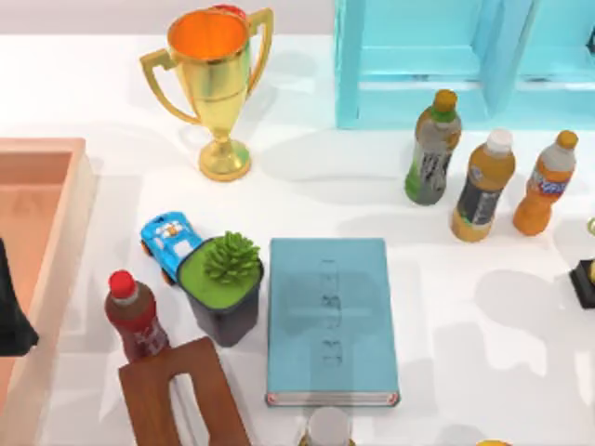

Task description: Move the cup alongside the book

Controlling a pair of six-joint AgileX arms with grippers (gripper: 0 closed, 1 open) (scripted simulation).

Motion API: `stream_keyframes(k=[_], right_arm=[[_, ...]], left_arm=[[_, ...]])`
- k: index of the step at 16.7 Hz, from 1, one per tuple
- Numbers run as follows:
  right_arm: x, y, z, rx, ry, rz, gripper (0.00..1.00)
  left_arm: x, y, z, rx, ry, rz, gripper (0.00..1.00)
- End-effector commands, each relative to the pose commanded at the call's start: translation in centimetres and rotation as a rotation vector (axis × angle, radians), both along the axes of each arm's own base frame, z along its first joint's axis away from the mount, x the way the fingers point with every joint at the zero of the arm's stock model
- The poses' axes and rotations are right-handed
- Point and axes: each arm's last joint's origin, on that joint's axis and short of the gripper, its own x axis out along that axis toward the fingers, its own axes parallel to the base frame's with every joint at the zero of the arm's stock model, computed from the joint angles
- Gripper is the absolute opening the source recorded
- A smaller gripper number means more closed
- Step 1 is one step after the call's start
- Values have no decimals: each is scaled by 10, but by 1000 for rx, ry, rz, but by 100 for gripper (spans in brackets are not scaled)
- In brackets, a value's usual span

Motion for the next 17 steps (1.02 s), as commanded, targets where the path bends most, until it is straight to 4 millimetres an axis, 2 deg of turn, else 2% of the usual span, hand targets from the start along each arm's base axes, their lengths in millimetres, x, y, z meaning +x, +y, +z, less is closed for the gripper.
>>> stream_keyframes(k=[5,9,12,17], right_arm=[[48,-54,-13,14,321,276,100],[68,-84,-26,63,430,425,100],[72,-92,-29,77,450,463,100],[73,-91,-30,75,449,466,100]], left_arm=[[0,0,0,0,0,0,100],[0,0,0,0,0,0,100],[0,0,0,0,0,0,100],[0,0,0,0,0,0,100]])
